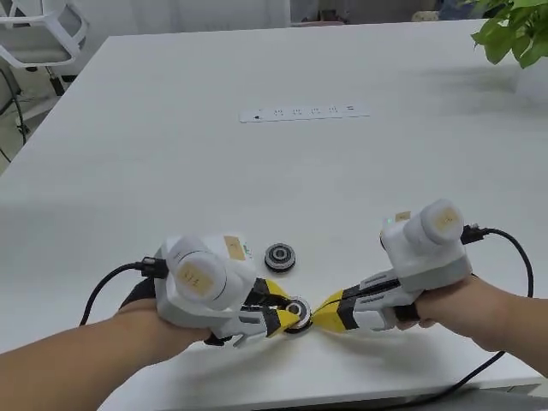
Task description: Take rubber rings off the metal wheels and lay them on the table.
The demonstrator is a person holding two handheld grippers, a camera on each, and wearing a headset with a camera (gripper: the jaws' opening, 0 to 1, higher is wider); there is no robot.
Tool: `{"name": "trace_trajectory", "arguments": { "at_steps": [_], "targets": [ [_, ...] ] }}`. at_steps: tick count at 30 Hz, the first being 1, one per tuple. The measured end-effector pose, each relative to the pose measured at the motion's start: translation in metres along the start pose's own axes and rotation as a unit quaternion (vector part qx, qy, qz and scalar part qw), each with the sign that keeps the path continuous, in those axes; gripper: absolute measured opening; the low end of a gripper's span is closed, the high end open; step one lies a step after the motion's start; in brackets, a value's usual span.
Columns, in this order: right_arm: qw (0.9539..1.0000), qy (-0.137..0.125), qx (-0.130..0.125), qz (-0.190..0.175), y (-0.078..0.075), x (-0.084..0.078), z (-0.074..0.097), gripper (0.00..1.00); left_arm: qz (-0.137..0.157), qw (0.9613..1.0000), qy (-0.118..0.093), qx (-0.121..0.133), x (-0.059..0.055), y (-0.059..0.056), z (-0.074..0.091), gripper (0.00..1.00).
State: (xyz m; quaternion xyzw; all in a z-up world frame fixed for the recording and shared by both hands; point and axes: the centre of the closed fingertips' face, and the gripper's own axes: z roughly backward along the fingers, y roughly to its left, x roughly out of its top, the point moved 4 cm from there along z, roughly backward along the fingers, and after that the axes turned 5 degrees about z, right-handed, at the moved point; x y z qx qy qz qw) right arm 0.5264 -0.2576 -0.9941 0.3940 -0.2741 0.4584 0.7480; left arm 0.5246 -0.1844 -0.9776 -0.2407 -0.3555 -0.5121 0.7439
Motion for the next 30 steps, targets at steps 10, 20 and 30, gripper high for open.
{"name": "trace_trajectory", "arguments": {
  "at_steps": [10, 20, 30],
  "targets": [
    [0.9989, -0.02, 0.0, -0.042, -0.003, 0.002, 0.004, 0.0, 0.0, 1.0, 0.001, 0.001, 0.0, 0.0, 0.0, 0.12],
    [0.9953, -0.042, 0.001, -0.087, -0.004, 0.006, 0.006, 0.0, 0.004, 1.0, 0.004, 0.008, 0.0, 0.0, -0.001, 0.12],
    [0.995, -0.048, 0.008, -0.088, 0.003, 0.01, 0.005, 0.0, 0.002, 0.9999, 0.01, 0.012, 0.0, 0.0, -0.002, 0.12]
  ]
}}
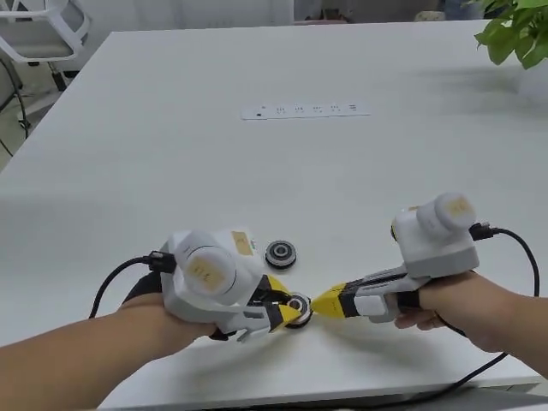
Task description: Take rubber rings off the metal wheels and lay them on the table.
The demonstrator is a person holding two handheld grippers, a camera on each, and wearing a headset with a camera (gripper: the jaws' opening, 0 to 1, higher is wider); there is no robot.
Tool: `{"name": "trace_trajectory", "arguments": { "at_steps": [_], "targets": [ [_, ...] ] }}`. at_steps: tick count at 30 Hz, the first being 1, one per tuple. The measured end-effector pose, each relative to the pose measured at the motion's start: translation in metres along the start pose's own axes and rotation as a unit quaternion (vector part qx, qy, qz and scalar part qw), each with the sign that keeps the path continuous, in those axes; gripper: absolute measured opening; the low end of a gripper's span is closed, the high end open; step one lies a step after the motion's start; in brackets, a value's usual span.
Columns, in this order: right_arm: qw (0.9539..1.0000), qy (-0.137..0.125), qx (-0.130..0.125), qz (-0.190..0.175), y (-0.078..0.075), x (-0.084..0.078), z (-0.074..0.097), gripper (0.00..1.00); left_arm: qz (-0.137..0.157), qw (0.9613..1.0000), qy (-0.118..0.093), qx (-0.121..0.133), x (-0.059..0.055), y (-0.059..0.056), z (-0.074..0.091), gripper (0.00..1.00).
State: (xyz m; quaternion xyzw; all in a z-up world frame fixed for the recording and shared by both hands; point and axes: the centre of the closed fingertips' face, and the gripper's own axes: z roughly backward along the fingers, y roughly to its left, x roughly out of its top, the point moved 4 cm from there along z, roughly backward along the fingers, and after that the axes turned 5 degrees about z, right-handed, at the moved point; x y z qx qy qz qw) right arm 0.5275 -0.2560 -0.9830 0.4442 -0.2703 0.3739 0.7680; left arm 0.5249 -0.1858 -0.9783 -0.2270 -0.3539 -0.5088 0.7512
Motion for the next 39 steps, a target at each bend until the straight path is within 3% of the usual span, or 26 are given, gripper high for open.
{"name": "trace_trajectory", "arguments": {
  "at_steps": [12, 22, 27, 29, 31, 39],
  "targets": [
    [0.9999, -0.003, 0.01, -0.003, 0.008, 0.002, -0.003, 0.0, -0.004, 1.0, 0.001, 0.001, 0.0, 0.0, 0.0, 0.12],
    [0.9998, -0.006, 0.019, -0.005, 0.006, 0.003, -0.003, 0.0, -0.005, 1.0, -0.001, 0.002, 0.0, 0.0, 0.0, 0.12],
    [0.9988, -0.023, 0.04, -0.017, 0.011, 0.009, -0.004, 0.0, -0.003, 1.0, -0.002, 0.002, 0.0, 0.0, 0.0, 0.12],
    [0.9992, -0.017, 0.037, 0.001, 0.011, 0.009, -0.005, 0.0, -0.001, 1.0, -0.003, 0.002, 0.0, 0.0, 0.001, 0.12],
    [0.9988, -0.017, 0.046, -0.006, 0.014, 0.008, -0.006, 0.0, -0.001, 1.0, -0.003, 0.001, 0.0, 0.0, 0.001, 0.12],
    [0.9992, -0.018, 0.035, -0.004, 0.008, 0.007, -0.003, 0.0, 0.001, 1.0, -0.002, 0.001, 0.001, 0.0, 0.0, 0.12]
  ]
}}
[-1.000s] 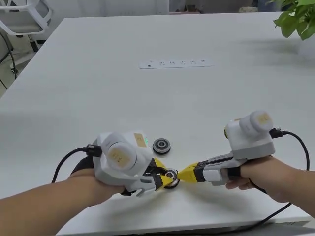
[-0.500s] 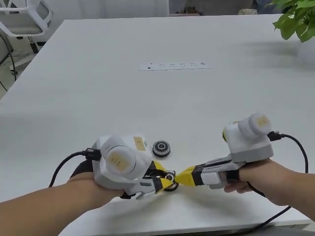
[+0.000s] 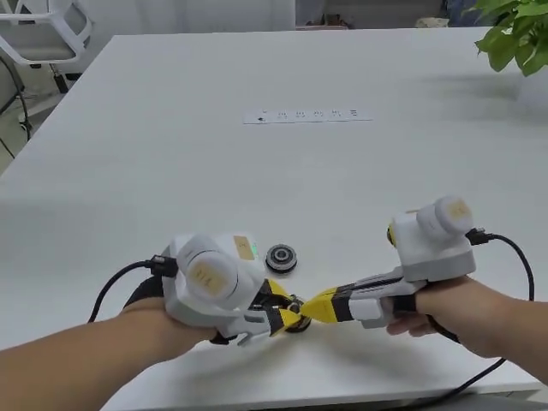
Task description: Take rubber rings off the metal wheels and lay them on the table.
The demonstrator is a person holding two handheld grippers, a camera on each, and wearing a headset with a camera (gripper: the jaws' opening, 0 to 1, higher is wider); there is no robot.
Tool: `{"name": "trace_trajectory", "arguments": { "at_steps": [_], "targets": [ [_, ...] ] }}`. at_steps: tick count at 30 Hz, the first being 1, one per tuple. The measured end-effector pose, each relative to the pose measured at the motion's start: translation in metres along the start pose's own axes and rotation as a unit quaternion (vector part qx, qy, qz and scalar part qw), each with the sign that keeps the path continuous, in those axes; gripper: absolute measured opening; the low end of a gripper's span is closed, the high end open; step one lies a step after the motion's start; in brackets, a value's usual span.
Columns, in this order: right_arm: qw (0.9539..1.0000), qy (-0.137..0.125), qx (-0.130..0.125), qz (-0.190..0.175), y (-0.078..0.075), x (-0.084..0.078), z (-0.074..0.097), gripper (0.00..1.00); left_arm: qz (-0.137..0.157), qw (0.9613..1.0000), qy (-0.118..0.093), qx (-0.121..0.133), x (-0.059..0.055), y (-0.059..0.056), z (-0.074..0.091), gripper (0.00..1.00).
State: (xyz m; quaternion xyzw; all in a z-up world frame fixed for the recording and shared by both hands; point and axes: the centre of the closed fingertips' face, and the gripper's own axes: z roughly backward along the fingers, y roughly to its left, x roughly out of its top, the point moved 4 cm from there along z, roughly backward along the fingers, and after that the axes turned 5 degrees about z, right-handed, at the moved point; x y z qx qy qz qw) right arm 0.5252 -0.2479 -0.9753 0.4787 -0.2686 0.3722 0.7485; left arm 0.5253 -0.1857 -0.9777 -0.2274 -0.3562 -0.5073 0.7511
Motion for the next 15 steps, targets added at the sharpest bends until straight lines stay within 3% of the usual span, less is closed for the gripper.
{"name": "trace_trajectory", "arguments": {
  "at_steps": [5, 15],
  "targets": [
    [0.9999, 0.006, -0.016, -0.002, -0.0064, -0.0026, 0.0025, 0.0, 0.0, 1.0, -0.005, -0.002, -0.0001, 0.0004, -0.0001, 0.12],
    [0.9997, 0.003, -0.024, -0.001, -0.0082, 0.0007, 0.0056, 0.0, 0.016, 0.9998, -0.002, -0.012, 0.0015, 0.0014, 0.0016, 0.14]
  ]
}}
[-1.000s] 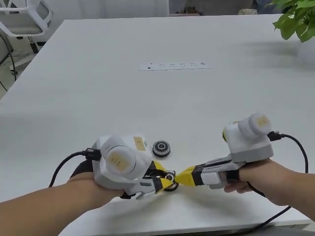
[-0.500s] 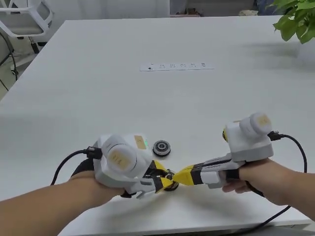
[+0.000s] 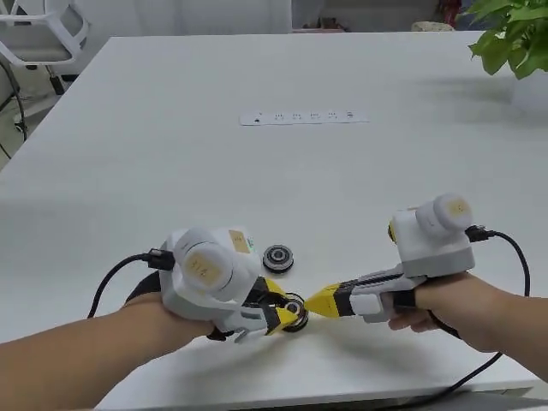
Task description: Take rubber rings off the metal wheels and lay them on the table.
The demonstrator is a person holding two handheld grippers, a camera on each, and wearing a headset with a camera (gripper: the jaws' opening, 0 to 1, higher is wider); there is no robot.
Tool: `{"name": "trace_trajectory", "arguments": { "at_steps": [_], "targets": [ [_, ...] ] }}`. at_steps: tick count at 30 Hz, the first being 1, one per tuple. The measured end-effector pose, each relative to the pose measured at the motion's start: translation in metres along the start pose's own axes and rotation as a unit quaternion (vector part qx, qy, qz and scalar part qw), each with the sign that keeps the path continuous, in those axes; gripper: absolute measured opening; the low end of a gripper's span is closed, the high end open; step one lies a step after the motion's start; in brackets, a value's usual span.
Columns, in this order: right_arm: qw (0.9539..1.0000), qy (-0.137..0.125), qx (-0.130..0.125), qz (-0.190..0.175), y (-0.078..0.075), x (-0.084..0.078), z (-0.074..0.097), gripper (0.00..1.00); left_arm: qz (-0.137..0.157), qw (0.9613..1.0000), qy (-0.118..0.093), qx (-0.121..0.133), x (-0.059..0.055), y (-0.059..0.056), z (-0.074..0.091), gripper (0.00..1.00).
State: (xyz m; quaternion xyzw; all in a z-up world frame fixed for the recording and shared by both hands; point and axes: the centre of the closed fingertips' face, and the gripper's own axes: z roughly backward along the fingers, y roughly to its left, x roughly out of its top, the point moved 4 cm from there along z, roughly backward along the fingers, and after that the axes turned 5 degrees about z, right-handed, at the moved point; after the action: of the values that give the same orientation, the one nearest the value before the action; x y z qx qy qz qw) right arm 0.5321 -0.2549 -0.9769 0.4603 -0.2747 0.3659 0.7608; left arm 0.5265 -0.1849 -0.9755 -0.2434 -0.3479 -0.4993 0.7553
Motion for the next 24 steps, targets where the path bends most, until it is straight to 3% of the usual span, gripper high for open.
{"name": "trace_trajectory", "arguments": {
  "at_steps": [6, 13, 24],
  "targets": [
    [1.0, -0.001, -0.001, 0.001, 0.0, 0.002, 0.001, 0.0, -0.006, 0.9999, 0.003, -0.011, 0.001, -0.003, 0.007, 0.19],
    [1.0, -0.001, 0.001, 0.002, 0.002, 0.005, 0.001, 0.0, 0.023, 0.9994, -0.024, -0.01, 0.009, 0.003, 0.024, 0.24],
    [0.9999, 0.004, 0.01, 0.004, 0.007, 0.007, 0.0, 0.0, 0.043, 0.9979, -0.049, -0.005, 0.004, 0.006, 0.057, 0.37]
  ]
}}
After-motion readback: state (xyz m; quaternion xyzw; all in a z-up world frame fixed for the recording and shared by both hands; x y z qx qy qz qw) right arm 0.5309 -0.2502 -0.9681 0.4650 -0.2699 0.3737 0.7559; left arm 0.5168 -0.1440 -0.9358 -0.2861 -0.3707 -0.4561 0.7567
